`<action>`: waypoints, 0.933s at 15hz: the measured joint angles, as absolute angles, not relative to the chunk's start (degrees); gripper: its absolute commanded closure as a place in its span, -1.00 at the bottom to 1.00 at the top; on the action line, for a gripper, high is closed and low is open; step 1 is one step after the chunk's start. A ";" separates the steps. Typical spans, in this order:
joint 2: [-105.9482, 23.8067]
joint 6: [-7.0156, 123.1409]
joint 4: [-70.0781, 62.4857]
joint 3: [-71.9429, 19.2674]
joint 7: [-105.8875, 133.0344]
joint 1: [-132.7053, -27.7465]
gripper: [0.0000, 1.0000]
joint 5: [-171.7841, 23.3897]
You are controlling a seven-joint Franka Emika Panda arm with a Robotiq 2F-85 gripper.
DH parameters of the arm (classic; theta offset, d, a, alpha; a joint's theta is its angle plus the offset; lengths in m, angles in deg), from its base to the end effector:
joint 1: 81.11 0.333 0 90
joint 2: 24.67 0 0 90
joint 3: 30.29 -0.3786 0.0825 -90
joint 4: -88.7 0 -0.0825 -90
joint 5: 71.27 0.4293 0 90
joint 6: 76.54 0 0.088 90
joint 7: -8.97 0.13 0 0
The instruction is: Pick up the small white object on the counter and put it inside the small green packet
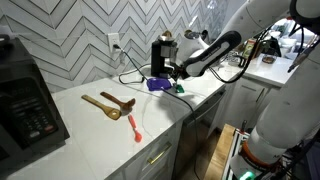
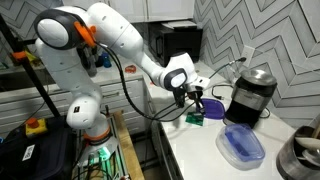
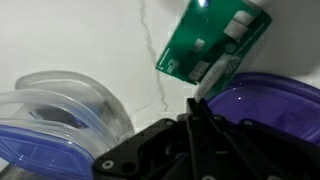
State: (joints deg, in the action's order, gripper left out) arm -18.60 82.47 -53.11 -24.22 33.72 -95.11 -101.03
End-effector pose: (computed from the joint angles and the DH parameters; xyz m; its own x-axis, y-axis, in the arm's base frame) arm 0.5034 -0.1653 0.3803 0.8666 -0.2600 0.4258 -0.3605 -0.9163 0.1742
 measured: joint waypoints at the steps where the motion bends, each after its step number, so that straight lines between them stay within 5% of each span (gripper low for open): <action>1: -18.76 82.47 -53.12 -24.26 34.10 -95.11 0.99 -101.90; 14: -20.64 82.52 -53.52 -24.65 38.15 -95.09 0.99 -110.57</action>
